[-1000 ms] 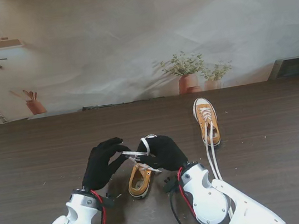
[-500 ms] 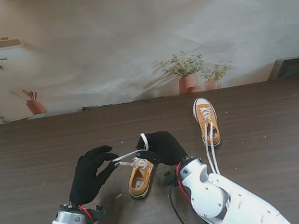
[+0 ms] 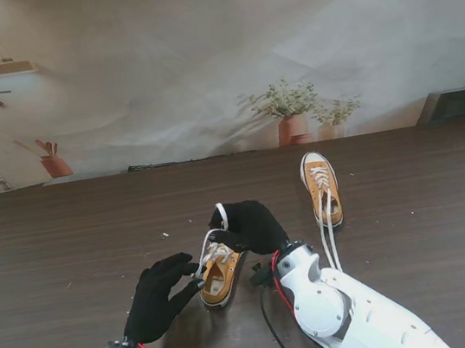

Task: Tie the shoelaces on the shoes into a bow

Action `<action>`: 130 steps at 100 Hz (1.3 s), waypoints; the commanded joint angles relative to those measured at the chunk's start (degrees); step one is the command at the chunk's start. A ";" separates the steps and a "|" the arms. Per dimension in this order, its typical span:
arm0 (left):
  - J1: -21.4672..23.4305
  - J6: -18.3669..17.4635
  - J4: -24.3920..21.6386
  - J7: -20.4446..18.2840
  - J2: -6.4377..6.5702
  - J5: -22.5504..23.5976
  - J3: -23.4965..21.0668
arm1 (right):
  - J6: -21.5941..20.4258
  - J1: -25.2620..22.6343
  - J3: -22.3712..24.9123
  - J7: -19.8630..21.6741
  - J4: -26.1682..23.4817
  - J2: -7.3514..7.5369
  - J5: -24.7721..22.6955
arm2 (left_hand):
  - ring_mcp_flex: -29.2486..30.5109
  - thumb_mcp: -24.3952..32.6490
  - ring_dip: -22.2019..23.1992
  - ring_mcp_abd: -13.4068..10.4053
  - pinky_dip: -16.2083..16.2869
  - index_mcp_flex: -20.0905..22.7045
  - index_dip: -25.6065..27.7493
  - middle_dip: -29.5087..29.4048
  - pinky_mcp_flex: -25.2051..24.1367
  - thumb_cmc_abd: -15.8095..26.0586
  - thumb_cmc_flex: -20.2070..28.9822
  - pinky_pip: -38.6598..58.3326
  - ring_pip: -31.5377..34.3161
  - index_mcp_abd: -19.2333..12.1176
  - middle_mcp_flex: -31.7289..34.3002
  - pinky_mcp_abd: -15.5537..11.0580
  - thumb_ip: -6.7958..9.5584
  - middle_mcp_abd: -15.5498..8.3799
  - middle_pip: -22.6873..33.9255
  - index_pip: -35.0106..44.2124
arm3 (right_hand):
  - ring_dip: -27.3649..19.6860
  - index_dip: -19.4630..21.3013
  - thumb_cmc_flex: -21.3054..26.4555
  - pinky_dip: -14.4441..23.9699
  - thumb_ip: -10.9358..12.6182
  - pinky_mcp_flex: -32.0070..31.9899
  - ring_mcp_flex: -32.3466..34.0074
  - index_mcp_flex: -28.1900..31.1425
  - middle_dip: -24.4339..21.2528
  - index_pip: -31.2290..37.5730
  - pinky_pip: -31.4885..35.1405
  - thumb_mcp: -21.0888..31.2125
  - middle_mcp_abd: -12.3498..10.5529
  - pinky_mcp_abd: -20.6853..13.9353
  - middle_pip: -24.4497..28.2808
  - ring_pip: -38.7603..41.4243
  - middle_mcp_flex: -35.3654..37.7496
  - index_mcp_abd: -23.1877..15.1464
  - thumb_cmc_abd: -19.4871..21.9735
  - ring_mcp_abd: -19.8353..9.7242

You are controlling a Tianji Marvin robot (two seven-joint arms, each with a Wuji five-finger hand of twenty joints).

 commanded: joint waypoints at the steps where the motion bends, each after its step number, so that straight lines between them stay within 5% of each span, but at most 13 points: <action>1: 1.16 1.30 -0.73 -3.69 0.88 0.83 -0.41 | -0.40 0.06 0.10 0.48 -0.05 -0.08 0.10 | -3.62 -1.19 -1.37 -0.14 -1.21 -6.01 -4.12 -2.71 -2.58 2.30 -7.41 -3.42 -3.24 1.76 -5.30 -2.24 1.30 -0.05 -3.86 -10.77 | 0.06 -1.23 1.03 -0.26 1.16 0.27 1.00 -0.48 -0.53 2.53 0.76 0.95 -0.84 0.58 -0.02 0.15 0.60 -4.39 0.24 0.72; 15: 2.31 5.78 -2.53 -7.67 2.01 4.70 -1.60 | -0.91 -0.39 0.31 0.59 -0.22 0.04 0.08 | -9.37 -1.17 -1.98 -2.26 -0.44 -18.11 -7.23 -4.48 -5.43 -1.25 -15.48 -11.20 -8.72 1.53 -15.66 -5.13 2.33 -1.32 -8.98 -19.86 | 0.10 -1.38 0.98 -0.32 1.13 0.27 1.11 -0.38 -0.59 2.57 0.79 1.11 -0.78 0.57 -0.03 0.09 0.74 -4.40 0.04 0.68; 37: 4.46 10.53 -4.48 -10.57 2.80 9.62 -4.76 | -1.58 -1.38 0.82 0.80 -1.01 0.32 -0.13 | -11.11 -1.01 -1.49 -3.25 1.17 -20.50 -6.29 -4.43 -5.39 -4.51 -16.10 -15.58 -11.16 2.09 -17.69 -6.61 2.68 -1.43 -12.74 -20.63 | 0.14 -1.51 1.03 -0.39 1.10 0.26 1.14 -0.30 -0.65 2.63 0.81 1.26 -0.84 0.57 -0.05 0.02 0.81 -4.33 -0.17 0.59; 48: 4.97 7.54 -3.80 -10.87 2.58 7.79 -7.53 | -1.93 -1.88 1.10 0.88 -1.52 0.49 -0.43 | -10.70 -0.89 -1.47 -3.30 1.30 -18.23 -5.62 -3.74 -5.33 -6.73 -15.23 -16.46 -11.34 2.34 -17.06 -6.64 2.37 -1.53 -12.07 -19.70 | 0.17 -1.52 1.01 -0.42 1.08 0.26 1.15 -0.34 -0.68 2.63 0.83 1.30 -0.78 0.57 -0.06 -0.01 0.79 -4.36 -0.18 0.58; 68: 1.66 -5.20 0.88 -12.05 1.83 -2.54 -9.86 | -2.39 -2.54 1.30 0.39 -2.50 0.80 -2.04 | -10.37 -1.89 -1.05 -4.11 1.56 -15.89 -4.47 -3.27 -5.15 -10.69 -16.46 -18.29 -11.49 -0.52 -16.90 -6.68 -0.51 -2.14 -11.16 -18.65 | 0.23 -1.53 1.08 -0.47 1.08 0.26 1.27 -0.32 -0.69 2.62 0.85 1.29 -0.80 0.57 -0.01 -0.01 0.89 -4.35 -0.07 0.35; 93: -5.87 -10.11 7.04 -14.64 1.73 -10.40 -6.30 | -2.40 -2.64 0.87 -0.23 -3.00 1.04 -4.02 | -10.91 -0.37 -0.90 -5.07 3.22 -15.69 2.10 -2.37 -3.80 -17.50 -14.07 -26.09 -12.78 -15.84 -16.89 -5.09 -0.98 -4.74 -10.95 -8.10 | 0.30 -1.48 1.10 -0.53 1.07 0.27 1.25 -0.30 -0.67 2.60 0.85 1.24 -0.75 0.53 0.06 -0.02 0.93 -4.48 -0.06 0.37; 97: -6.85 -10.30 7.64 -15.68 1.77 -12.46 -5.40 | -2.39 -2.67 0.81 -0.21 -3.09 1.10 -4.23 | -10.96 1.10 -0.65 -5.05 3.65 -14.76 3.73 -1.96 -3.51 -19.04 -13.22 -27.25 -12.64 -16.92 -16.77 -4.92 -0.88 -4.95 -10.60 -5.49 | 0.31 -1.47 1.11 -0.54 1.08 0.27 1.25 -0.29 -0.67 2.61 0.85 1.24 -0.77 0.52 0.06 -0.02 0.93 -4.41 -0.05 0.35; 100: -7.58 -10.37 8.09 -16.23 1.79 -13.58 -4.72 | -2.33 -2.70 0.76 -0.20 -3.18 1.17 -4.50 | -11.05 23.61 0.19 -5.07 5.90 -14.96 5.78 -1.27 -2.83 -24.86 -22.70 -28.91 -12.09 -17.67 -16.80 -4.87 -3.93 -5.07 -10.00 -2.87 | 0.32 -1.46 1.09 -0.54 1.07 0.27 1.25 -0.29 -0.67 2.61 0.85 1.21 -0.77 0.52 0.05 -0.02 0.90 -4.36 -0.05 0.35; 103: -8.24 -10.43 8.51 -16.55 1.79 -14.41 -4.07 | -2.29 -2.71 0.72 -0.25 -3.24 1.23 -4.84 | -10.78 30.74 0.36 -4.99 6.21 -14.42 6.34 -0.98 -2.56 -26.96 -25.23 -28.96 -11.90 -17.86 -16.59 -4.56 -5.20 -5.11 -9.58 -1.90 | 0.32 -1.46 1.12 -0.55 1.08 0.27 1.25 -0.29 -0.67 2.61 0.85 1.23 -0.79 0.52 0.06 -0.02 0.89 -4.35 -0.04 0.34; 130: -11.99 -9.32 10.29 -18.31 1.81 -18.03 -0.19 | -2.45 -3.35 1.32 0.45 -4.68 1.87 -6.19 | -9.92 34.05 0.87 -4.52 6.96 -13.85 7.19 -0.55 -1.49 -28.31 -26.33 -28.33 -10.35 -16.73 -15.57 -3.46 -5.87 -4.72 -7.62 -0.08 | 0.45 -1.35 1.19 -0.66 1.08 0.47 1.33 -0.20 -0.63 2.58 0.84 1.27 -0.70 0.19 0.15 0.11 0.95 -4.39 -0.02 0.24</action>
